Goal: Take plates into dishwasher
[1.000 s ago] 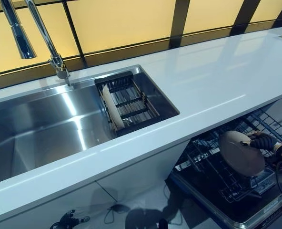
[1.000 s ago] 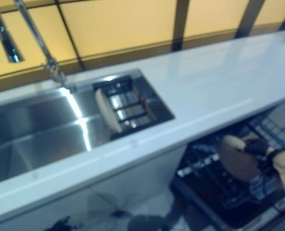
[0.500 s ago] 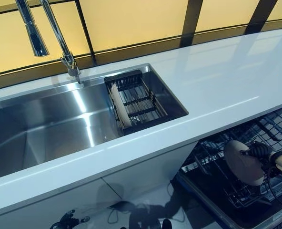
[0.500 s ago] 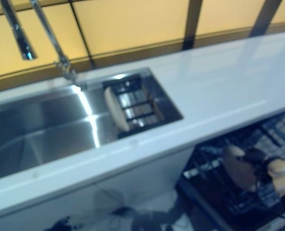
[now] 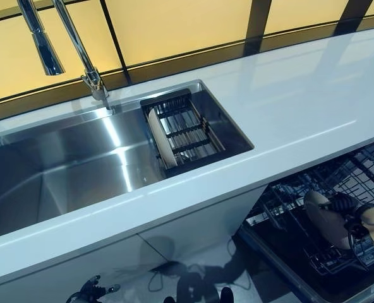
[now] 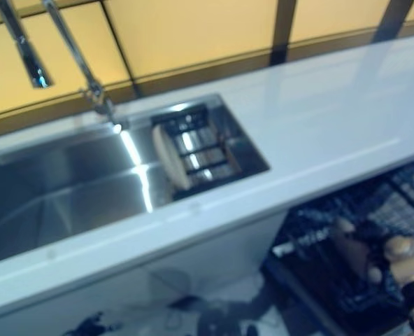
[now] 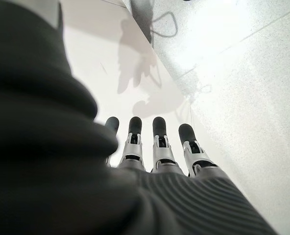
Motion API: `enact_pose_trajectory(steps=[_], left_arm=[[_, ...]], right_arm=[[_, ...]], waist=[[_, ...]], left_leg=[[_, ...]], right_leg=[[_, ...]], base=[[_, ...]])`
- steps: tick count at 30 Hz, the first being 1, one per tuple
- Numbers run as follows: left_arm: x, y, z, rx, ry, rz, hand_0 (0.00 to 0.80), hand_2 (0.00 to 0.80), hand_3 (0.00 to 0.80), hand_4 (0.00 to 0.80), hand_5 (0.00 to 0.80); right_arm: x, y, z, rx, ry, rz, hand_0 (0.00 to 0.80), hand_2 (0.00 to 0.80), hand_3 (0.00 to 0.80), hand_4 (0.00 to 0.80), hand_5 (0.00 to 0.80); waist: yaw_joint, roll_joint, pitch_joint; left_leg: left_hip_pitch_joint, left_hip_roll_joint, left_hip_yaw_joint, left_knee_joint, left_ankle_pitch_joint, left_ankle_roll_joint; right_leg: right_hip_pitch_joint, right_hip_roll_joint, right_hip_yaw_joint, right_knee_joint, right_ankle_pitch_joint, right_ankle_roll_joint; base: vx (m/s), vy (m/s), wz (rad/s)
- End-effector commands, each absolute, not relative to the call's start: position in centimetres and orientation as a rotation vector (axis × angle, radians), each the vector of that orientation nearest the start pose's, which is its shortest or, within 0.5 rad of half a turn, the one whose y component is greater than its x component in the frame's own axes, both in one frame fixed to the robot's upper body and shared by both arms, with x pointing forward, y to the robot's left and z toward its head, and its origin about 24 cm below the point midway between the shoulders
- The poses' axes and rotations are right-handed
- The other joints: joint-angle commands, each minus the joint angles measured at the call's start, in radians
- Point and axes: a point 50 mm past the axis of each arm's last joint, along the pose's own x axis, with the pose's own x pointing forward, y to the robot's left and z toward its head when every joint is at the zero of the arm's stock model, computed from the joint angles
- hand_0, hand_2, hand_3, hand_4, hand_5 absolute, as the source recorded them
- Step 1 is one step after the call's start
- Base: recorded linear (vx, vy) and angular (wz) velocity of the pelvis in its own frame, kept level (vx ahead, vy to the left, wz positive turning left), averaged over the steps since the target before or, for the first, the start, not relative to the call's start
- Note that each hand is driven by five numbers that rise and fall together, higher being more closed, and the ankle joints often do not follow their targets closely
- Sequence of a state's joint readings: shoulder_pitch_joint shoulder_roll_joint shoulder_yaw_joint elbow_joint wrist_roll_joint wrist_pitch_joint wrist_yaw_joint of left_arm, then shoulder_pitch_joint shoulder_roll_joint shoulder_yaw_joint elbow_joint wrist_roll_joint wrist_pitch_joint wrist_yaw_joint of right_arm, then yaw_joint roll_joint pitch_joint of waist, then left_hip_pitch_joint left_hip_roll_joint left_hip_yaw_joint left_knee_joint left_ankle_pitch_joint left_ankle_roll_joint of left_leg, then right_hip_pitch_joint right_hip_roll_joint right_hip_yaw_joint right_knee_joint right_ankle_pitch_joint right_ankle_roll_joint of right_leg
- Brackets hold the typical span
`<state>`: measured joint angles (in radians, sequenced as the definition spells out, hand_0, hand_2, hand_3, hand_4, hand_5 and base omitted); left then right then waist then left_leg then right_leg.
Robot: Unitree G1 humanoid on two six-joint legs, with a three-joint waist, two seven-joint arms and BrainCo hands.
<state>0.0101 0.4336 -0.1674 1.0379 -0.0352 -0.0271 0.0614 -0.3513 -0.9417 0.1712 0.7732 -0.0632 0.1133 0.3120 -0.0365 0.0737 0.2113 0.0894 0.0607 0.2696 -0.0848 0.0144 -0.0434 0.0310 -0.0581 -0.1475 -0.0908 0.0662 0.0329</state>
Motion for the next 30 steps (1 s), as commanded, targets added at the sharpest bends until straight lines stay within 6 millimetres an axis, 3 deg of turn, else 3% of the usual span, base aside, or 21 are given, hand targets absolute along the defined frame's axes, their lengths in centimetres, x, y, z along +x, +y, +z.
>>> enact_pose_trajectory(steps=[1,11,22,23,25,27,28,29,30], left_arm=[[14.98,30.11,-11.19,0.478,0.945,0.179,0.000,0.000,0.000,0.000,0.000],[15.12,29.72,-11.28,0.471,0.940,0.163,0.000,0.000,0.000,0.000,0.000],[15.30,29.90,-11.11,0.479,0.937,0.170,0.000,0.000,0.000,0.000,0.000],[15.29,29.92,-11.11,0.482,0.938,0.169,0.000,0.000,0.000,0.000,0.000],[15.29,29.97,-11.09,0.484,0.940,0.170,0.000,0.000,0.000,0.000,0.000],[15.20,30.02,-11.13,0.486,0.945,0.171,0.000,0.000,0.000,0.000,0.000],[15.14,30.04,-11.14,0.488,0.947,0.172,0.000,0.000,0.000,0.000,0.000],[15.10,30.06,-11.15,0.489,0.949,0.173,0.000,0.000,0.000,0.000,0.000],[14.97,30.15,-11.17,0.490,0.952,0.177,0.000,0.000,0.000,0.000,0.000]], right_arm=[[28.16,-38.55,7.38,-0.894,0.665,-0.037,0.800,0.800,0.800,0.800,0.800],[27.79,-38.69,6.89,-0.946,0.688,-0.031,0.800,0.800,0.800,0.800,0.800],[27.70,-38.58,6.70,-0.954,0.685,-0.033,0.800,0.800,0.800,0.800,0.800],[27.70,-38.61,6.80,-0.951,0.684,-0.034,0.753,0.753,0.753,0.753,0.753],[27.66,-38.75,6.95,-0.953,0.686,-0.039,0.521,0.521,0.521,0.521,0.521],[27.57,-38.78,6.94,-0.942,0.696,-0.032,0.430,0.430,0.430,0.430,0.430],[27.55,-38.79,6.99,-0.943,0.696,-0.036,0.295,0.295,0.295,0.295,0.295],[27.54,-38.80,7.02,-0.943,0.695,-0.037,0.050,0.050,0.050,0.050,0.050],[27.50,-38.81,7.08,-0.933,0.696,-0.035,0.000,0.000,0.000,0.000,0.000]], waist=[[0.031,-0.032,0.000],[0.029,-0.021,0.004],[0.028,-0.035,0.007],[0.028,-0.037,0.007],[0.028,-0.041,0.006],[0.027,-0.045,0.005],[0.026,-0.047,0.004],[0.026,-0.048,0.004],[0.025,-0.052,0.002]], left_leg=[[0.040,-0.022,-0.036,-0.002,-0.110,0.052],[0.034,-0.026,-0.041,-0.002,-0.107,0.051],[0.035,-0.022,-0.040,-0.002,-0.107,0.052],[0.036,-0.022,-0.041,-0.002,-0.108,0.052],[0.037,-0.021,-0.041,-0.002,-0.108,0.052],[0.039,-0.020,-0.041,-0.002,-0.108,0.052],[0.041,-0.020,-0.041,-0.002,-0.108,0.053],[0.041,-0.020,-0.041,-0.002,-0.108,0.053],[0.044,-0.019,-0.041,-0.002,-0.109,0.053]], right_leg=[[-0.014,-0.057,-0.013,0.004,-0.044,0.069],[-0.019,-0.059,-0.012,0.004,-0.043,0.067],[-0.017,-0.057,-0.010,0.004,-0.044,0.066],[-0.017,-0.056,-0.009,0.004,-0.043,0.066],[-0.015,-0.055,-0.010,0.004,-0.043,0.066],[-0.013,-0.054,-0.009,0.004,-0.043,0.067],[-0.011,-0.053,-0.009,0.004,-0.043,0.067],[-0.010,-0.053,-0.009,0.004,-0.043,0.067],[-0.007,-0.052,-0.009,0.004,-0.045,0.066]], base=[[0.000,0.000,0.00],[0.000,0.000,0.00],[0.000,0.002,0.01],[0.000,0.000,0.00],[0.000,0.000,0.00],[0.000,0.000,0.00],[0.000,0.000,0.00],[0.034,0.004,0.00],[0.037,0.002,0.00]])
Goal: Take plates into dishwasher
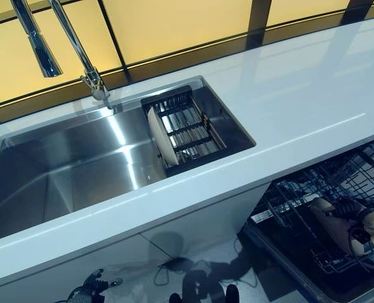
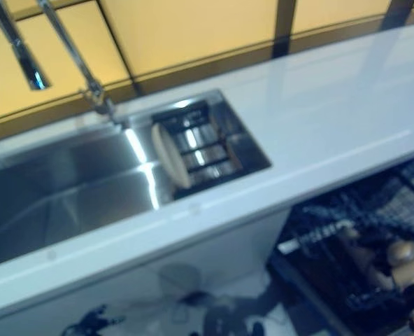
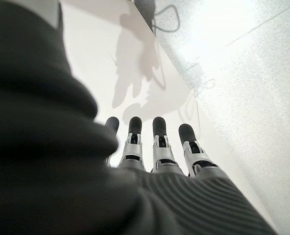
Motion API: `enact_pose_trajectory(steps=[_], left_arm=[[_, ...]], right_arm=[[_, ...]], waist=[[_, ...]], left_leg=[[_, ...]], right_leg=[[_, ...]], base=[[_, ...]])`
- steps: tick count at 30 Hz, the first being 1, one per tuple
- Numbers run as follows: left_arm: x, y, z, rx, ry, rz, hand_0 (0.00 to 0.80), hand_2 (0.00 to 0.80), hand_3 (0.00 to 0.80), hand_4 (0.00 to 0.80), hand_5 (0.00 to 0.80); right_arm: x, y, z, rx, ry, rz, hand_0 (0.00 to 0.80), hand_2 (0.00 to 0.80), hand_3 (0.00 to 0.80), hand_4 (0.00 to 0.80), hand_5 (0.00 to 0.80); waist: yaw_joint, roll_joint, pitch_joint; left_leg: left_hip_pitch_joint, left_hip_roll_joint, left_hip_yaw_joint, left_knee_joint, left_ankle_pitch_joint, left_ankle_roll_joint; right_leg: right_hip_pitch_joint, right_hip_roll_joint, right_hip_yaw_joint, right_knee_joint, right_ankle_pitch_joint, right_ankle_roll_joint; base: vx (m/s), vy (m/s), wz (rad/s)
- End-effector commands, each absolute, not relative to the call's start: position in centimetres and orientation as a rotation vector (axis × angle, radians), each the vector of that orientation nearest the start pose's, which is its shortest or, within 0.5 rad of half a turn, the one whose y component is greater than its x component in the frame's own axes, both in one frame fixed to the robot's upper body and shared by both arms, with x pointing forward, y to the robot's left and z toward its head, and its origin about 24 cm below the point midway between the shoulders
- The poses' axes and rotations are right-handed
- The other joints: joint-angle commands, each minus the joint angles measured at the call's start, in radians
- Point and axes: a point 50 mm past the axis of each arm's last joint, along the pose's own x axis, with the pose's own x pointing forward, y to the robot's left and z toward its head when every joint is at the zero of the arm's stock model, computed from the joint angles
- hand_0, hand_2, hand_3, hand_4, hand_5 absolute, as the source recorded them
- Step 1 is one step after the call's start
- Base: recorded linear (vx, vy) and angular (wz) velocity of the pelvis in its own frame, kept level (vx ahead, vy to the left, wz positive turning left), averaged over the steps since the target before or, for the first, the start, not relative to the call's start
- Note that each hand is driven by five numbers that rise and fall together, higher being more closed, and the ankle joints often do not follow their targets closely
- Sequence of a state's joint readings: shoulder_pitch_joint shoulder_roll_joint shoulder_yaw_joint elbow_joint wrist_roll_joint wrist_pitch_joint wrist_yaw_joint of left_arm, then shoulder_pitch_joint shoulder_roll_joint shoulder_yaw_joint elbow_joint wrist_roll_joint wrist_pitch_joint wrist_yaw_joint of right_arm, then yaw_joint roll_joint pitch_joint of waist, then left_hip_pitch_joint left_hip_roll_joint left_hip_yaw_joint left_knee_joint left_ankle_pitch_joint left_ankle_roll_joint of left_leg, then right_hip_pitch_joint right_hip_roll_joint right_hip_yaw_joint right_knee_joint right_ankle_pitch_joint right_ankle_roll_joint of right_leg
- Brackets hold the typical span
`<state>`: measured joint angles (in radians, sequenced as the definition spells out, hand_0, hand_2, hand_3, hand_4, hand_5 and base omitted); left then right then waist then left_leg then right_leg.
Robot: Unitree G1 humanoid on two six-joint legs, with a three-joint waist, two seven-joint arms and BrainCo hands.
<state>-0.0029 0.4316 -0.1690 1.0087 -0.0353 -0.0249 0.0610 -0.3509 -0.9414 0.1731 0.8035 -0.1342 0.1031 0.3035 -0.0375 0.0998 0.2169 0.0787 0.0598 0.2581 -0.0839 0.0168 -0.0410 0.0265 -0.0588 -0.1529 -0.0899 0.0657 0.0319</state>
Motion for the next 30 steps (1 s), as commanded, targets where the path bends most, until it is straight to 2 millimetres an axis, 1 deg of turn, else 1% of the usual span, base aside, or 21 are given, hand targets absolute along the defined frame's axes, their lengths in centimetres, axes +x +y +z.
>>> enact_pose_trajectory(steps=[1,3,7,10,13,16,20,22,23,24,27,29,30], left_arm=[[14.9,30.2,-11.2,0.491,0.954,0.177,0.000,0.000,0.000,0.000,0.000],[14.8,30.3,-11.2,0.496,0.957,0.178,0.000,0.000,0.000,0.000,0.000],[14.7,30.7,-11.1,0.507,0.966,0.196,0.000,0.000,0.000,0.000,0.000],[14.6,31.3,-10.8,0.514,0.972,0.208,0.000,0.000,0.000,0.000,0.000],[14.8,31.9,-10.5,0.524,0.972,0.225,0.000,0.000,0.000,0.000,0.000],[14.4,32.6,-10.3,0.531,0.979,0.246,0.000,0.000,0.000,0.000,0.000],[13.9,33.2,-10.2,0.532,0.989,0.265,0.000,0.000,0.000,0.000,0.000],[13.6,33.3,-10.3,0.530,0.996,0.275,0.000,0.000,0.000,0.000,0.000],[13.5,33.3,-10.3,0.529,0.997,0.278,0.000,0.000,0.000,0.000,0.000],[13.4,33.5,-10.3,0.528,0.998,0.286,0.000,0.000,0.000,0.000,0.000],[13.1,33.7,-10.4,0.526,1.002,0.295,0.000,0.000,0.000,0.000,0.000],[13.0,33.8,-10.4,0.528,1.004,0.298,0.000,0.000,0.000,0.000,0.000],[12.9,33.8,-10.4,0.530,1.003,0.298,0.000,0.000,0.000,0.000,0.000]], right_arm=[[27.5,-38.8,7.1,-0.934,0.698,-0.033,0.000,0.000,0.000,0.000,0.000],[27.4,-38.9,7.2,-0.937,0.699,-0.034,0.000,0.000,0.000,0.000,0.000],[27.4,-39.1,8.2,-0.936,0.692,-0.037,0.000,0.000,0.000,0.000,0.000],[27.4,-39.6,9.6,-0.944,0.699,-0.037,0.000,0.000,0.000,0.000,0.000],[27.3,-40.7,12.3,-0.941,0.678,-0.082,0.000,0.000,0.000,0.000,0.000],[27.0,-42.1,16.1,-0.957,0.636,-0.158,0.000,0.000,0.000,0.000,0.000],[26.3,-43.3,21.1,-0.944,0.597,-0.225,0.000,0.000,0.000,0.000,0.000],[25.8,-43.8,22.7,-0.926,0.601,-0.242,0.000,0.000,0.000,0.000,0.000],[25.7,-43.9,23.1,-0.926,0.605,-0.248,0.000,0.000,0.000,0.000,0.000],[25.3,-44.3,24.3,-0.933,0.618,-0.271,0.000,0.000,0.000,0.000,0.000],[24.5,-45.2,25.6,-0.972,0.638,-0.330,0.000,0.000,0.000,0.000,0.000],[24.2,-45.6,27.2,-1.005,0.586,-0.405,0.000,0.000,0.000,0.000,0.000],[24.2,-45.6,28.7,-1.039,0.523,-0.462,0.000,0.000,0.000,0.000,0.000]], waist=[[0.026,-0.081,-0.006],[0.026,-0.089,-0.010],[0.024,-0.101,-0.011],[0.020,-0.114,-0.011],[0.016,-0.130,-0.006],[0.013,-0.148,-0.009],[0.006,-0.171,-0.018],[0.003,-0.181,-0.025],[0.002,-0.183,-0.027],[0.001,-0.191,-0.031],[0.001,-0.199,-0.039],[0.005,-0.204,-0.044],[0.011,-0.208,-0.046]], left_leg=[[0.056,-0.017,-0.029,-0.003,-0.111,0.051],[0.059,-0.015,-0.029,-0.003,-0.111,0.051],[0.065,-0.012,-0.026,-0.003,-0.113,0.051],[0.068,-0.010,-0.024,-0.003,-0.112,0.050],[0.073,-0.007,-0.022,-0.003,-0.113,0.050],[0.074,-0.005,-0.020,-0.003,-0.114,0.048],[0.076,-0.001,-0.018,-0.003,-0.114,0.045],[0.078,0.000,-0.017,-0.003,-0.116,0.044],[0.078,0.000,-0.017,-0.003,-0.116,0.044],[0.079,0.001,-0.016,-0.003,-0.117,0.044],[0.080,0.001,-0.016,-0.003,-0.117,0.044],[0.080,0.001,-0.019,-0.003,-0.116,0.043],[0.079,0.001,-0.024,-0.003,-0.115,0.043]], right_leg=[[0.000,-0.051,-0.004,0.003,-0.046,0.068],[0.003,-0.049,-0.005,0.003,-0.046,0.068],[0.010,-0.046,-0.005,0.003,-0.048,0.068],[0.014,-0.044,-0.002,0.003,-0.046,0.069],[0.018,-0.042,-0.001,0.003,-0.044,0.070],[0.020,-0.038,0.000,0.003,-0.043,0.071],[0.027,-0.033,-0.002,0.003,-0.045,0.072],[0.030,-0.030,-0.002,0.003,-0.046,0.073],[0.030,-0.030,-0.002,0.003,-0.046,0.072],[0.033,-0.028,-0.002,0.003,-0.047,0.073],[0.037,-0.025,-0.003,0.003,-0.048,0.074],[0.042,-0.023,-0.005,0.003,-0.049,0.073],[0.045,-0.021,-0.006,0.003,-0.051,0.073]], base=[[0.048,0.001,0.00],[0.036,0.000,0.00],[0.000,0.000,0.00],[0.000,0.000,0.00],[0.000,0.000,0.00],[0.000,0.000,0.00],[0.000,0.000,0.00],[0.000,0.000,0.00],[0.000,0.000,0.00],[0.013,0.023,-0.04],[0.011,0.013,-0.03],[0.000,0.000,0.00],[0.000,0.000,0.00]])
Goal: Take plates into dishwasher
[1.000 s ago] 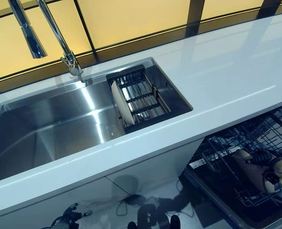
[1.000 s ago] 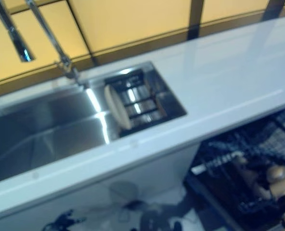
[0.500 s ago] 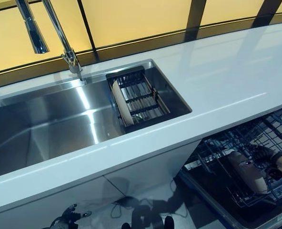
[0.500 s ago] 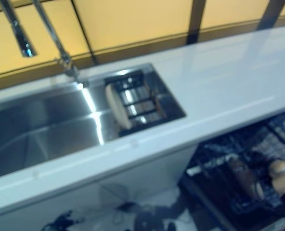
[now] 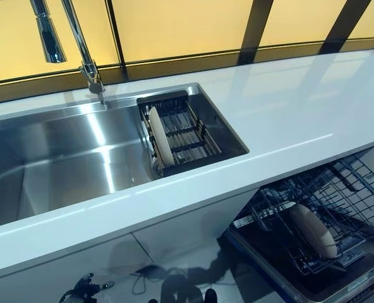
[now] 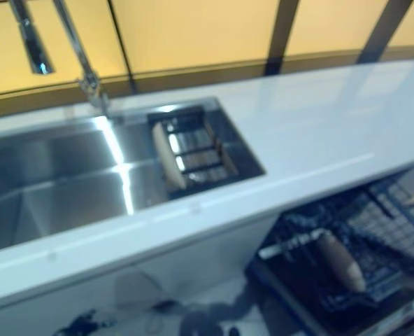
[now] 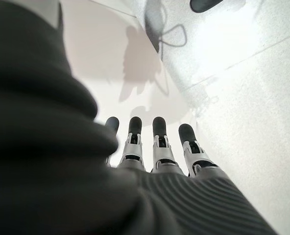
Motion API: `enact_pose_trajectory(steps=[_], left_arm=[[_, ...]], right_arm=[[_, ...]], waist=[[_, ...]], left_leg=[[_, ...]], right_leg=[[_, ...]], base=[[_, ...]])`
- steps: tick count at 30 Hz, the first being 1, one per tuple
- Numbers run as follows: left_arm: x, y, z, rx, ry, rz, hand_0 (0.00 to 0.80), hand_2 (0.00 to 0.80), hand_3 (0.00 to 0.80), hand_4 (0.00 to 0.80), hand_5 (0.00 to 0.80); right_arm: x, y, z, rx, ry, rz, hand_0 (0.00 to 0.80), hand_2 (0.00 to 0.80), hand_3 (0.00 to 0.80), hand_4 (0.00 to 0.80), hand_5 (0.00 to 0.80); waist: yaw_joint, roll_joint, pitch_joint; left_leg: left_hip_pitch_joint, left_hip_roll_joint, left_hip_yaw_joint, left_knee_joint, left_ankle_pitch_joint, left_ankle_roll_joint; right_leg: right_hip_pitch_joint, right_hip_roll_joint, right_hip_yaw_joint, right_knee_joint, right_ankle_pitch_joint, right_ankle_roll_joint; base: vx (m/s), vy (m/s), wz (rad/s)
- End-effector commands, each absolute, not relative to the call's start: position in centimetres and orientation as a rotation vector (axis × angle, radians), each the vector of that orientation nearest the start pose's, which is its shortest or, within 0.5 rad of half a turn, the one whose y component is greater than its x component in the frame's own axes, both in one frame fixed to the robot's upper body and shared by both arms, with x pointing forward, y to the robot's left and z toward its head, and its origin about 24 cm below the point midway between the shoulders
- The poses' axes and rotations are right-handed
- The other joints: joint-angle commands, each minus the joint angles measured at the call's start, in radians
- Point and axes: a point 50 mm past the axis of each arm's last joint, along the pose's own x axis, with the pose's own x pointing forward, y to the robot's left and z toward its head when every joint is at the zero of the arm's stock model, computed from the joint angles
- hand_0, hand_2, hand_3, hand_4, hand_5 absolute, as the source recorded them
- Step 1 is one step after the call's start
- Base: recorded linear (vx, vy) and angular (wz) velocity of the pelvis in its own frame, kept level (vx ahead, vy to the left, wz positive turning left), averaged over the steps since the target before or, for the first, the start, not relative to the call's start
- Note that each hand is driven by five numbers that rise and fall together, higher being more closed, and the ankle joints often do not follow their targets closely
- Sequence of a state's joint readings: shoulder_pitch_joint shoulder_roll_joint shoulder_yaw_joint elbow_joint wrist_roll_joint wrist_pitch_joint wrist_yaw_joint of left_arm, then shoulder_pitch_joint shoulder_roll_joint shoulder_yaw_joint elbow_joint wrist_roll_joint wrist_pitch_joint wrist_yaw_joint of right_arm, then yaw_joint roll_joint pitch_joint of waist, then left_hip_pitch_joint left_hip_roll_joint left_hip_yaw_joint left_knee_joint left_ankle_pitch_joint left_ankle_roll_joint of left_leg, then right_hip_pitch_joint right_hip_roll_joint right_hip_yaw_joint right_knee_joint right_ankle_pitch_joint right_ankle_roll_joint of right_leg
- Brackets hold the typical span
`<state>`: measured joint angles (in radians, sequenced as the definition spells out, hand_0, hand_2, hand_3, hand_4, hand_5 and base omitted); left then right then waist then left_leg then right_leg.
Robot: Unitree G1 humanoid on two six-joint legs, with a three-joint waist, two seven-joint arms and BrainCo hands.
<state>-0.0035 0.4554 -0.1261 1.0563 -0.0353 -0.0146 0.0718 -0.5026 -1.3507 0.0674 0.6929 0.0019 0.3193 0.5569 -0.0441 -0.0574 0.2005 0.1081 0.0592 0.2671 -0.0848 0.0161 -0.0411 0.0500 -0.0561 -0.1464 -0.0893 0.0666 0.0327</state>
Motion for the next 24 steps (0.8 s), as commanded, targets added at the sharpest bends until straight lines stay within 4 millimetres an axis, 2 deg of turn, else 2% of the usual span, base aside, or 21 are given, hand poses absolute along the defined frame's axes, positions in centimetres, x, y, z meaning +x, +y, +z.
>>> enact_pose_trajectory(steps=[1,3,5,9,11,15,17,20,24], left_arm=[[12.9,33.8,-10.4,0.530,1.003,0.298,0.000,0.000,0.000,0.000,0.000],[13.0,33.8,-10.4,0.528,1.001,0.298,0.000,0.000,0.000,0.000,0.000],[13.2,33.4,-10.5,0.528,0.996,0.292,0.000,0.000,0.000,0.000,0.000],[13.1,32.8,-10.8,0.526,1.000,0.277,0.000,0.000,0.000,0.000,0.000],[13.2,32.5,-10.9,0.524,1.004,0.267,0.000,0.000,0.000,0.000,0.000],[13.2,31.9,-11.2,0.515,1.008,0.262,0.000,0.000,0.000,0.000,0.000],[13.4,31.6,-11.3,0.511,1.009,0.259,0.000,0.000,0.000,0.000,0.000],[13.3,31.4,-11.4,0.507,1.011,0.258,0.000,0.000,0.000,0.000,0.000],[13.2,31.2,-11.5,0.500,1.008,0.261,0.000,0.000,0.000,0.000,0.000]], right_arm=[[24.3,-45.5,29.5,-1.054,0.485,-0.484,0.000,0.000,0.000,0.000,0.000],[24.9,-44.5,31.6,-1.082,0.367,-0.519,0.000,0.000,0.000,0.000,0.000],[25.7,-42.7,34.2,-1.192,0.203,-0.566,0.000,0.000,0.000,0.000,0.000],[26.9,-39.5,37.7,-1.386,-0.013,-0.611,0.000,0.000,0.000,0.000,0.000],[27.7,-36.8,39.3,-1.533,-0.151,-0.601,0.000,0.000,0.000,0.000,0.000],[28.6,-33.3,40.6,-1.738,-0.328,-0.586,0.000,0.000,0.000,0.000,0.000],[29.2,-30.4,40.9,-1.892,-0.476,-0.561,0.000,0.000,0.000,0.000,0.000],[29.4,-28.5,40.6,-1.994,-0.575,-0.518,0.000,0.000,0.000,0.000,0.000],[29.8,-25.4,39.2,-2.173,-0.739,-0.427,0.000,0.000,0.000,0.000,0.000]], waist=[[0.019,-0.051,-0.031],[0.024,-0.054,-0.033],[0.034,-0.056,-0.033],[0.052,-0.053,-0.038],[0.068,-0.054,-0.042],[0.086,-0.051,-0.044],[0.099,-0.051,-0.041],[0.109,-0.052,-0.039],[0.130,-0.056,-0.028]], left_leg=[[0.050,0.002,-0.035,-0.002,-0.114,0.043],[0.048,0.002,-0.041,-0.002,-0.113,0.042],[0.043,0.002,-0.053,-0.002,-0.110,0.042],[0.036,-0.001,-0.074,-0.002,-0.106,0.042],[0.029,-0.004,-0.089,-0.002,-0.103,0.042],[0.015,-0.007,-0.112,-0.002,-0.099,0.043],[0.002,-0.010,-0.130,-0.002,-0.094,0.043],[-0.009,-0.011,-0.146,-0.002,-0.089,0.042],[-0.029,-0.015,-0.176,-0.002,-0.080,0.041]], right_leg=[[0.023,-0.023,-0.012,0.002,-0.053,0.072],[0.026,-0.022,-0.015,0.002,-0.055,0.072],[0.027,-0.022,-0.019,0.002,-0.058,0.071],[0.032,-0.024,-0.033,0.002,-0.065,0.071],[0.034,-0.027,-0.046,0.002,-0.069,0.072],[0.034,-0.031,-0.067,0.002,-0.073,0.073],[0.033,-0.033,-0.086,0.002,-0.076,0.073],[0.033,-0.034,-0.103,0.002,-0.078,0.073],[0.034,-0.038,-0.136,0.002,-0.079,0.072]], base=[[0.000,0.000,0.00],[0.000,0.000,0.00],[0.000,0.000,0.00],[0.013,0.026,0.11],[0.027,0.034,0.17],[0.017,0.027,0.18],[0.007,0.023,0.31],[0.012,0.010,0.29],[0.010,0.006,0.25]])
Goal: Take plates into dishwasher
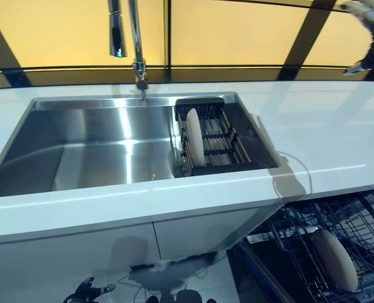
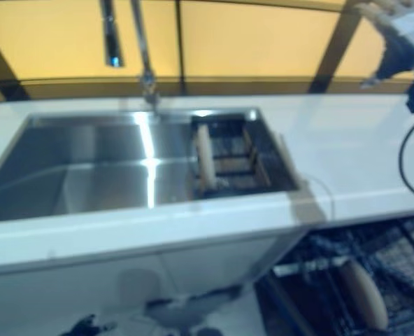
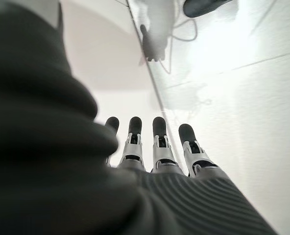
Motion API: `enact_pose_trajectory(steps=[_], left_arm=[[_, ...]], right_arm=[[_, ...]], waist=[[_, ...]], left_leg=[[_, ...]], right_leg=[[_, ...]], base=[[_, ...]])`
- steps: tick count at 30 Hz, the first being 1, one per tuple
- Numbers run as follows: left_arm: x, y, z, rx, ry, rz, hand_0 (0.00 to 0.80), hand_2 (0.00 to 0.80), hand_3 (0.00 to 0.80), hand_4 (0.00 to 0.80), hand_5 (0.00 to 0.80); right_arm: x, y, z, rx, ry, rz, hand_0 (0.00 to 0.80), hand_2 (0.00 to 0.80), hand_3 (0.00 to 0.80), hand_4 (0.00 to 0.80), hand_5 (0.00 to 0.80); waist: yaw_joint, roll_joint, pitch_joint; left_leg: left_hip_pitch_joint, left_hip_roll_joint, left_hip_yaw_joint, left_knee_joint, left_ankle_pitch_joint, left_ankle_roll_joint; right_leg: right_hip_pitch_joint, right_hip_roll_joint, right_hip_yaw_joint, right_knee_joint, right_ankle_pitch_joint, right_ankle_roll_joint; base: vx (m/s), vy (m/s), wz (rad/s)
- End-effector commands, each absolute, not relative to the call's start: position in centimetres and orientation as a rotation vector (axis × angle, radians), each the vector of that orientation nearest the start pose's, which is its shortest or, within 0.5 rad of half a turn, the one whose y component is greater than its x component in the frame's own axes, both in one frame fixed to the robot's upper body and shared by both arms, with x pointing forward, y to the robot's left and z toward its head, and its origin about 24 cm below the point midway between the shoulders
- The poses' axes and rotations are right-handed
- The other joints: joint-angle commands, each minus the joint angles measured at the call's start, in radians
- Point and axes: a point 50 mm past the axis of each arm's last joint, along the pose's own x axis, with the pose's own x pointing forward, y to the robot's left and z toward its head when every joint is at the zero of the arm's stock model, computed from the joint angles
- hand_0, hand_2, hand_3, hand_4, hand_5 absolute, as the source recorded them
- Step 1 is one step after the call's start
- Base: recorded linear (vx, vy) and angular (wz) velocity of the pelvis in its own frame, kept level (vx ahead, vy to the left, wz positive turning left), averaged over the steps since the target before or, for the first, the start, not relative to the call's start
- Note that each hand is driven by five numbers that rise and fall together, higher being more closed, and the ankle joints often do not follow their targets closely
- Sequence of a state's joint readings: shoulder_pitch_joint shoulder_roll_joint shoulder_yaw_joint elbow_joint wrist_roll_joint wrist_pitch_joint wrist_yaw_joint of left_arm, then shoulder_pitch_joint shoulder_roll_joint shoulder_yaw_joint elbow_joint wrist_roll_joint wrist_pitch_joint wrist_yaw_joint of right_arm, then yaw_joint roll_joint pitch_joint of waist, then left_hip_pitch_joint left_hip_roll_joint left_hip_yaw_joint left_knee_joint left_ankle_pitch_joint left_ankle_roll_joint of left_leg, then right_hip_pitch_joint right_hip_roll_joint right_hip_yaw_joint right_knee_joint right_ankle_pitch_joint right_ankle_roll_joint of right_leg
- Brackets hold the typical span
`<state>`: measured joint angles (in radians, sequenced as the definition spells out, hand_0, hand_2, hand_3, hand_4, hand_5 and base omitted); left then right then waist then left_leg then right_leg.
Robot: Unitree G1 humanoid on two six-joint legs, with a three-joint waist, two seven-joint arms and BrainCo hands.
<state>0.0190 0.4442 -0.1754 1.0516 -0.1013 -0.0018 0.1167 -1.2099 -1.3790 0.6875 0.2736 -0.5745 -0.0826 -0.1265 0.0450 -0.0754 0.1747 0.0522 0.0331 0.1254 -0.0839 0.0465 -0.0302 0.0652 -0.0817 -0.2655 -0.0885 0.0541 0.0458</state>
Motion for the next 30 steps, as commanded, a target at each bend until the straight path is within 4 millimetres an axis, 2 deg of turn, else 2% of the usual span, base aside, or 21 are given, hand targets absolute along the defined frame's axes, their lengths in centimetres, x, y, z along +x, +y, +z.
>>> enact_pose_trajectory(steps=[1,8,12,17,25,30], left_arm=[[13.2,31.2,-11.5,0.502,1.006,0.260,0.000,0.000,0.000,0.000,0.000],[12.2,31.3,-11.8,0.492,1.007,0.269,0.000,0.000,0.000,0.000,0.000],[11.8,31.5,-11.8,0.491,1.012,0.285,0.000,0.000,0.000,0.000,0.000],[11.9,31.9,-11.6,0.492,1.008,0.296,0.000,0.000,0.000,0.000,0.000],[12.3,31.8,-11.5,0.463,0.987,0.297,0.000,0.000,0.000,0.000,0.000],[12.4,31.9,-11.4,0.350,0.955,0.396,0.000,0.000,0.000,0.000,0.000]], right_arm=[[29.9,-25.1,38.9,-2.195,-0.750,-0.406,0.000,0.000,0.000,0.000,0.000],[30.6,-23.0,37.0,-2.249,-0.781,-0.247,0.000,0.000,0.000,0.000,0.000],[30.9,-22.8,36.0,-2.283,-0.783,-0.194,0.000,0.000,0.000,0.000,0.000],[31.0,-21.6,35.5,-2.298,-0.818,-0.129,0.000,0.000,0.000,0.000,0.000],[31.2,-20.8,34.7,-2.310,-0.845,-0.082,0.000,0.000,0.000,0.000,0.000],[31.2,-20.5,34.4,-2.326,-0.860,-0.080,0.000,0.000,0.000,0.000,0.000]], waist=[[0.046,-0.040,0.001],[0.071,-0.046,0.012],[0.079,-0.047,0.017],[0.085,-0.054,0.029],[0.087,-0.057,0.058],[0.094,-0.056,0.076]], left_leg=[[0.023,0.010,-0.039,-0.003,-0.110,0.031],[0.005,0.003,-0.071,-0.003,-0.095,0.026],[-0.004,0.001,-0.081,-0.003,-0.091,0.026],[-0.020,0.001,-0.091,-0.003,-0.083,0.024],[-0.053,0.002,-0.096,-0.003,-0.074,0.022],[-0.071,0.001,-0.103,-0.003,-0.067,0.023]], right_leg=[[0.019,-0.013,-0.023,0.001,-0.068,0.059],[0.028,-0.016,-0.058,0.001,-0.072,0.054],[0.029,-0.017,-0.068,0.001,-0.073,0.054],[0.022,-0.013,-0.071,0.001,-0.073,0.051],[-0.005,-0.006,-0.067,0.001,-0.069,0.047],[-0.019,-0.004,-0.069,0.001,-0.066,0.044]], base=[[0.004,0.009,0.33],[0.019,0.014,0.14],[0.011,0.013,0.13],[0.000,0.002,0.09],[-0.027,-0.002,0.02],[-0.012,-0.004,0.02]])
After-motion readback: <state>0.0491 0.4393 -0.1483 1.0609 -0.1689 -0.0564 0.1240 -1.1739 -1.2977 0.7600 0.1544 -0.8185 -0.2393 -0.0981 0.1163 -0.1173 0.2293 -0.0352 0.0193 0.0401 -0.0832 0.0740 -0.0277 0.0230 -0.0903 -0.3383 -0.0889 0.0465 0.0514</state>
